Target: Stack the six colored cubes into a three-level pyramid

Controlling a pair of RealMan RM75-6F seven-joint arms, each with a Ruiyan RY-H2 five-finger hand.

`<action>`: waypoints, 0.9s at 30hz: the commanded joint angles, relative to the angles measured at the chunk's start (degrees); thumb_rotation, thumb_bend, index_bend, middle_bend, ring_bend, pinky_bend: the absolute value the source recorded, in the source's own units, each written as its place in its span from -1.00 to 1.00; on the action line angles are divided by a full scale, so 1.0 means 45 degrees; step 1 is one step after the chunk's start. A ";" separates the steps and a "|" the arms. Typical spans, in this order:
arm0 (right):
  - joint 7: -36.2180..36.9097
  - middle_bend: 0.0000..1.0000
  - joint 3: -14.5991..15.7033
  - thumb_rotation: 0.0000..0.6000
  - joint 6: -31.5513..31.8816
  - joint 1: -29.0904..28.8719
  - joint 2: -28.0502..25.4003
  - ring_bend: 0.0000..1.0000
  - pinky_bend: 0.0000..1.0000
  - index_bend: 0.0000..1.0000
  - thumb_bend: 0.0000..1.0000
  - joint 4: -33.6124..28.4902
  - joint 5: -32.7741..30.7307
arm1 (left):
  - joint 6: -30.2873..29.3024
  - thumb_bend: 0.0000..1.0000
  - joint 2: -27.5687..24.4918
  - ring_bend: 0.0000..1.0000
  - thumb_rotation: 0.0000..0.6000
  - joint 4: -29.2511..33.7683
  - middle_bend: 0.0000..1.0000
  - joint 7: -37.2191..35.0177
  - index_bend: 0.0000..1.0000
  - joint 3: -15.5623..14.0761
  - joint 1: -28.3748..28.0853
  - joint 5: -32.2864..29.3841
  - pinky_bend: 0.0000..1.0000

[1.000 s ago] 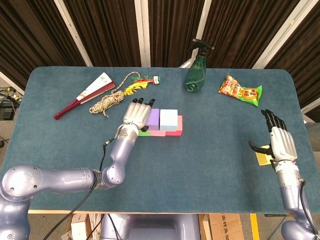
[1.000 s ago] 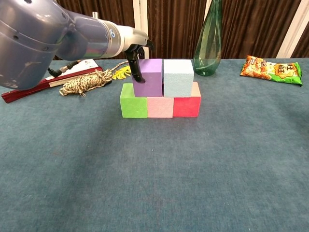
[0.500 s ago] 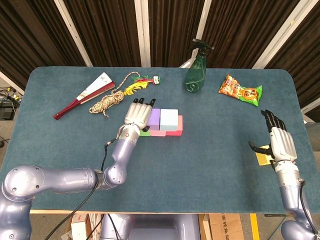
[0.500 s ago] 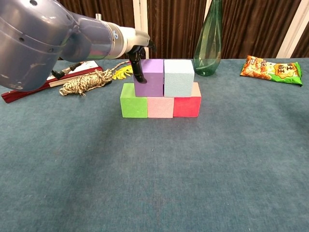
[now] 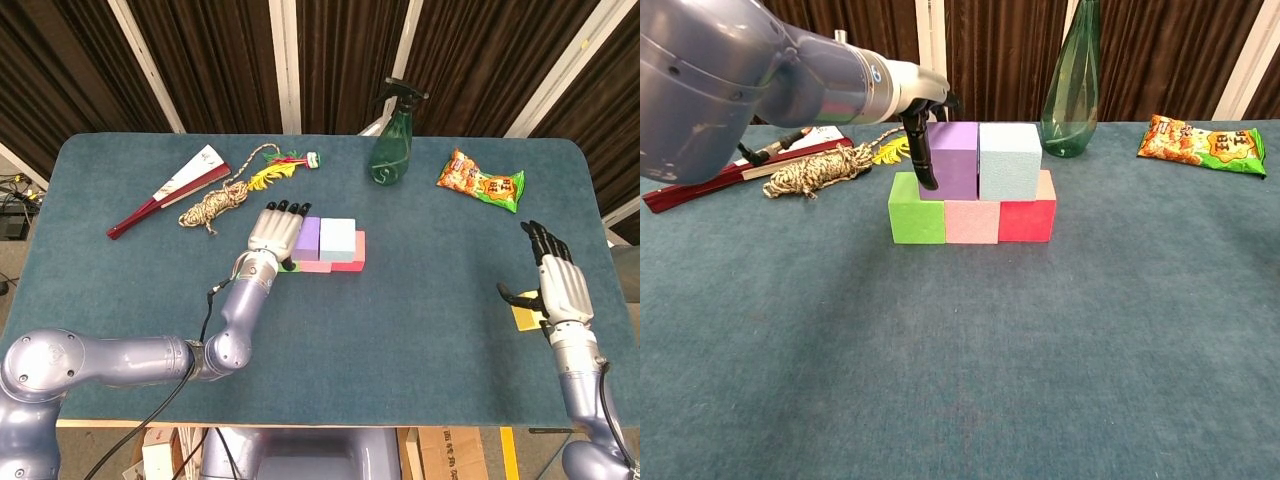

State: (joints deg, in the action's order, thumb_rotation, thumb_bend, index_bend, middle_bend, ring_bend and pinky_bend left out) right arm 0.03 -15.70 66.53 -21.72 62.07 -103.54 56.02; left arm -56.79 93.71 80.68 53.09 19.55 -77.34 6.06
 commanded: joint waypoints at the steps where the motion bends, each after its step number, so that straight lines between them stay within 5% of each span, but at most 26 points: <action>1: -0.0006 -1.00 0.0002 1.00 -0.0009 0.0001 -0.0008 -1.00 -0.93 -1.00 -0.40 -0.0015 -0.0011 | -0.0044 -0.62 -0.0098 -0.89 1.00 0.0143 -0.89 -0.0130 -1.00 0.0056 0.0057 0.0104 -0.79; 20: 0.0039 -1.00 0.0002 1.00 0.0051 0.0051 -0.0118 -1.00 -0.93 -1.00 -0.40 -0.0213 0.0121 | -0.1309 -0.67 -0.2289 -0.90 1.00 0.2927 -0.93 -0.1389 -1.00 -0.0287 0.1630 0.1111 -0.82; 27: -0.0075 -1.00 0.0093 1.00 0.0023 0.0064 -0.0196 -1.00 -0.93 -1.00 -0.40 -0.0233 0.0212 | -0.2619 -0.67 -0.3488 -0.90 1.00 0.4706 -0.93 -0.2288 -1.00 -0.0913 0.2932 0.2785 -0.82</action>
State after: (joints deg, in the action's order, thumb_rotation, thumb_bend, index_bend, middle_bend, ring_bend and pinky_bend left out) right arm -0.23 -15.34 66.66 -21.43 61.23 -104.60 56.94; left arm -66.31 79.91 99.12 44.41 16.73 -66.27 15.71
